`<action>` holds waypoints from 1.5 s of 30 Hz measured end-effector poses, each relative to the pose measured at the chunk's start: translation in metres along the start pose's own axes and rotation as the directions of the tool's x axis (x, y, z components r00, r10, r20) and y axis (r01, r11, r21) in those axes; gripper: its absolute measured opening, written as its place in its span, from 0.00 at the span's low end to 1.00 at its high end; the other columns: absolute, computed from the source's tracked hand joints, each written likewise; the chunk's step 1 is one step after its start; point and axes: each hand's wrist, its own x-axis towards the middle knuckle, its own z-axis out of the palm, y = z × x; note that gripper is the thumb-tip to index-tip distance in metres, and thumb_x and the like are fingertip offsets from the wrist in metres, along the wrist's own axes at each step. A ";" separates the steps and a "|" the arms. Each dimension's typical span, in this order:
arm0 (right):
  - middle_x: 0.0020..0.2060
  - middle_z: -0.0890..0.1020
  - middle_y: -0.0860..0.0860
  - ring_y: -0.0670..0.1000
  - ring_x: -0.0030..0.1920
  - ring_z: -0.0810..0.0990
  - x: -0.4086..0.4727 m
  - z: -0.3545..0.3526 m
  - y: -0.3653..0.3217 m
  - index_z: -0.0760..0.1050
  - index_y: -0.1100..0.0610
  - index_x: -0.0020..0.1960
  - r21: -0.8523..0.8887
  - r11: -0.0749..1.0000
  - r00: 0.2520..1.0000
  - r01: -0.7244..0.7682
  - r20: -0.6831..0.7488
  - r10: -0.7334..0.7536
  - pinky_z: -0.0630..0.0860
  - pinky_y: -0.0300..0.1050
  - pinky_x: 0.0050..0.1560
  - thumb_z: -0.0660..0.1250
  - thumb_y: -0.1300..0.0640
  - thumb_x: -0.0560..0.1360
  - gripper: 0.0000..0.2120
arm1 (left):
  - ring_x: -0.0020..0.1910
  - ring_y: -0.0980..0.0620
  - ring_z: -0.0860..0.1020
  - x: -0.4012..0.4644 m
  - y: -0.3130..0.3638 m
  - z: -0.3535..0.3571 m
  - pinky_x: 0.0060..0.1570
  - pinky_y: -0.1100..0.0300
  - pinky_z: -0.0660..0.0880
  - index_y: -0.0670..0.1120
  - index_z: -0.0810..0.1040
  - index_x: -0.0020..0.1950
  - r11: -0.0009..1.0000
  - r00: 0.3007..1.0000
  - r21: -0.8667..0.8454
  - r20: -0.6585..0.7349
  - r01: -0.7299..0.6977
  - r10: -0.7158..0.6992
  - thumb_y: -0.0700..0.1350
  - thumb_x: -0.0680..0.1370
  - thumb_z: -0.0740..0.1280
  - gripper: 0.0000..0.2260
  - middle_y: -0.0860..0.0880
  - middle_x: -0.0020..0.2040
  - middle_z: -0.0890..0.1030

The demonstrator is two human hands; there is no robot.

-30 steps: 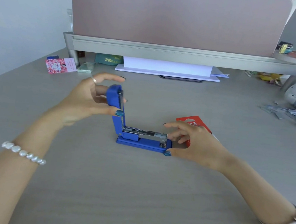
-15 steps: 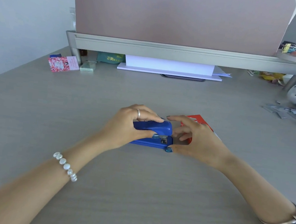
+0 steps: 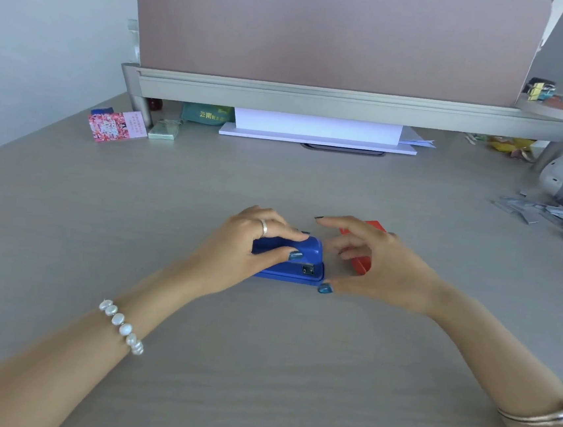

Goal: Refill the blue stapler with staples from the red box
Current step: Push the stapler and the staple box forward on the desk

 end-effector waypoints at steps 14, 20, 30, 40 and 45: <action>0.58 0.69 0.30 0.19 0.55 0.61 -0.008 -0.041 0.023 0.74 0.38 0.57 -0.089 0.996 0.964 -0.014 0.265 0.037 0.64 0.17 0.49 0.70 0.55 0.70 0.19 | 0.54 0.60 0.76 -0.003 0.005 -0.002 0.56 0.67 0.69 0.65 0.78 0.52 0.980 0.988 -0.128 -0.025 0.150 -0.155 0.47 0.73 0.70 0.14 0.63 0.50 0.82; 0.54 0.74 0.33 0.30 0.57 0.63 -0.012 -0.018 0.023 0.75 0.39 0.54 -0.245 0.966 0.997 0.081 0.040 -0.073 0.60 0.18 0.52 0.73 0.52 0.67 0.18 | 0.52 0.60 0.76 -0.004 0.008 0.000 0.52 0.71 0.68 0.63 0.78 0.53 0.983 0.984 -0.090 -0.068 0.161 -0.167 0.46 0.73 0.71 0.14 0.65 0.48 0.81; 0.57 0.65 0.28 0.39 0.65 0.62 -0.023 -0.001 0.028 0.74 0.42 0.58 -0.308 0.950 0.992 0.046 -0.097 -0.080 0.57 0.29 0.61 0.63 0.37 0.64 0.24 | 0.53 0.59 0.76 -0.001 0.003 -0.001 0.53 0.70 0.69 0.62 0.79 0.53 0.992 0.991 -0.067 -0.071 0.110 -0.115 0.47 0.73 0.70 0.12 0.68 0.52 0.80; 0.61 0.70 0.36 0.41 0.66 0.63 -0.028 0.004 0.034 0.73 0.41 0.59 -0.375 0.927 0.984 0.032 -0.151 -0.095 0.60 0.33 0.61 0.59 0.32 0.66 0.25 | 0.54 0.62 0.75 -0.004 0.001 0.005 0.52 0.74 0.66 0.62 0.80 0.52 0.989 0.984 -0.106 -0.133 0.103 -0.116 0.45 0.72 0.71 0.13 0.68 0.53 0.78; 0.61 0.66 0.30 0.39 0.65 0.62 -0.027 0.000 0.032 0.70 0.40 0.62 -0.383 0.922 0.988 0.052 -0.114 -0.103 0.59 0.33 0.62 0.58 0.33 0.64 0.28 | 0.54 0.64 0.75 0.001 0.000 0.003 0.52 0.75 0.66 0.63 0.79 0.51 0.987 0.987 -0.113 -0.097 0.113 -0.124 0.45 0.72 0.71 0.13 0.75 0.46 0.78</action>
